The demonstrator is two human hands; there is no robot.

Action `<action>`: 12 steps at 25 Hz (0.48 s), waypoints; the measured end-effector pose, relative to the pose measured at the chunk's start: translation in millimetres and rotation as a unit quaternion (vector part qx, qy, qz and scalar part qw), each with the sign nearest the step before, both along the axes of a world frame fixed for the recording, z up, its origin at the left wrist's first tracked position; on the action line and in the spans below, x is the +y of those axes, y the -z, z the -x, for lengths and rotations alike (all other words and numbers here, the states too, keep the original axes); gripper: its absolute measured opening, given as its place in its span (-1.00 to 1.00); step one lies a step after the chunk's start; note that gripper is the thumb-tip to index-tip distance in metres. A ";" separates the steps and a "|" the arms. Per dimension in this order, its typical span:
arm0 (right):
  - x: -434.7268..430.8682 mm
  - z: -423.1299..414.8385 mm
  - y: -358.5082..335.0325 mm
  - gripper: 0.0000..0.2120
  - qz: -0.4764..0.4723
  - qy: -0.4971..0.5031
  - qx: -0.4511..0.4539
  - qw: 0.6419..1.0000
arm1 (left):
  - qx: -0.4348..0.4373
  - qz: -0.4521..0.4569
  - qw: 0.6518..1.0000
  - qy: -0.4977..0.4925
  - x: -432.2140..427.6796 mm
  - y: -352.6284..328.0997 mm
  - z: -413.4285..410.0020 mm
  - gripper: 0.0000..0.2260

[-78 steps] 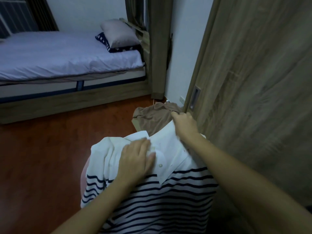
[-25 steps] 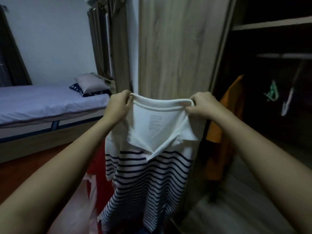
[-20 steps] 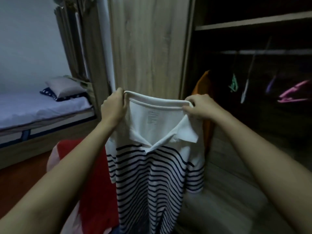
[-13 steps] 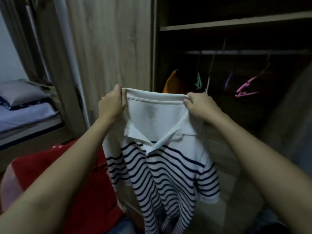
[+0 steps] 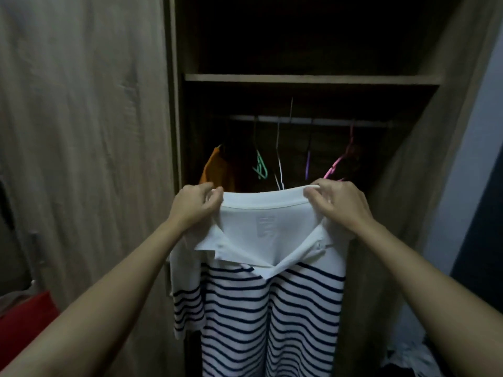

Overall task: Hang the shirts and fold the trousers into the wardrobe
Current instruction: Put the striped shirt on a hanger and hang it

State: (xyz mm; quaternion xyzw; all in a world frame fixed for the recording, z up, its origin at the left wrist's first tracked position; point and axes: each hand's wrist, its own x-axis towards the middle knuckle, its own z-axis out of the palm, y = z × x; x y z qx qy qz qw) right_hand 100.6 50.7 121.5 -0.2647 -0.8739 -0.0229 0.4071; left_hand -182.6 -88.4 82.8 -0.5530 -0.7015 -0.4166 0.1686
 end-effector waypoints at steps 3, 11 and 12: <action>7.5 18.2 -11.1 -0.67 -0.051 -0.012 -0.019 0.998 | -0.201 0.097 0.966 0.128 39.1 -11.4 9.4 -0.38; 35.8 66.3 -5.8 -0.66 -0.153 0.000 -0.161 0.975 | -0.304 0.054 0.951 0.013 201.1 -56.6 44.9 -0.57; 41.2 65.9 -4.4 -0.65 -0.156 0.005 -0.165 0.974 | -0.340 0.052 0.939 0.011 218.3 -61.3 45.6 -0.56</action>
